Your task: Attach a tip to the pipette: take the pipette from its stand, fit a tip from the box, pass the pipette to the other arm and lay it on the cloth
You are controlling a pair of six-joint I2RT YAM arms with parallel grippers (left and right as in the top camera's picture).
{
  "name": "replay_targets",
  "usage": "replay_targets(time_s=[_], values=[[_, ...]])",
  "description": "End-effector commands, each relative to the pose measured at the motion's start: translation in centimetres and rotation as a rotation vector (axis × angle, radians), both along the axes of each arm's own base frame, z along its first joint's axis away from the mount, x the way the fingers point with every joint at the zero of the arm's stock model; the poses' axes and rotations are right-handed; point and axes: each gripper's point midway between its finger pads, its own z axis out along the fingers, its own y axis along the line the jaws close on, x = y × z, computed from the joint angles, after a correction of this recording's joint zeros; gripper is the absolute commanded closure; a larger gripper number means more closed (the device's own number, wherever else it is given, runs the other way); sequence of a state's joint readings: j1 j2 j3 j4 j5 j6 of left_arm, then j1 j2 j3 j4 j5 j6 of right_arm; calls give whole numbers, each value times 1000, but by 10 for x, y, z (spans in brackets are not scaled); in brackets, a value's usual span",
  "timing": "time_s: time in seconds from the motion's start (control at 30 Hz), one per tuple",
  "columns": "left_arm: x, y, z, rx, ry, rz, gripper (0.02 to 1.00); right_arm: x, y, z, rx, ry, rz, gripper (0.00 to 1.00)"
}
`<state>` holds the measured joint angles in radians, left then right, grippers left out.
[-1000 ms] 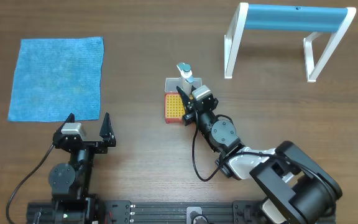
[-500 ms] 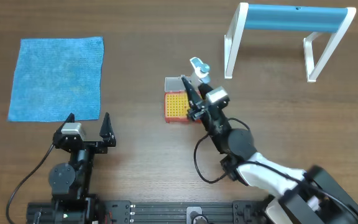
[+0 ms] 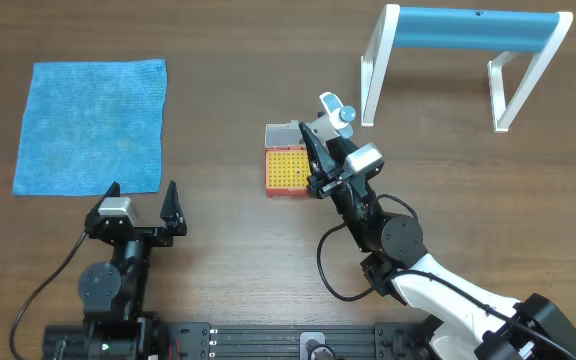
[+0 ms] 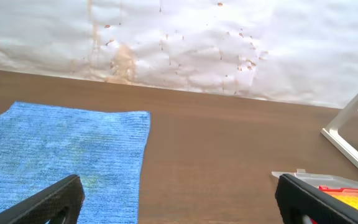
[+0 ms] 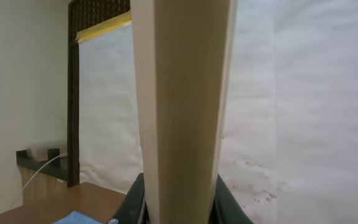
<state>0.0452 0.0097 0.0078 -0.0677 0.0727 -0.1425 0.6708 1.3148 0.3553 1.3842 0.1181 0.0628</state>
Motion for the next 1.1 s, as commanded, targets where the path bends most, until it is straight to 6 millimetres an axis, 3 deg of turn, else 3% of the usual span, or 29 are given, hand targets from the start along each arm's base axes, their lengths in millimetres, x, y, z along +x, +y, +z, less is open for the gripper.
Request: replay_targets(time_s=[0.03,0.83,1.1], values=[[0,-2,-1,0,1,-15,23,2,-4,11,38,-25,-2,928],[0,-2,-1,0,1,-15,23,5,-4,6,73,20,14,930],[0,-2,-1,0,1,-15,23,5,-1,3,0,-5,-9,930]])
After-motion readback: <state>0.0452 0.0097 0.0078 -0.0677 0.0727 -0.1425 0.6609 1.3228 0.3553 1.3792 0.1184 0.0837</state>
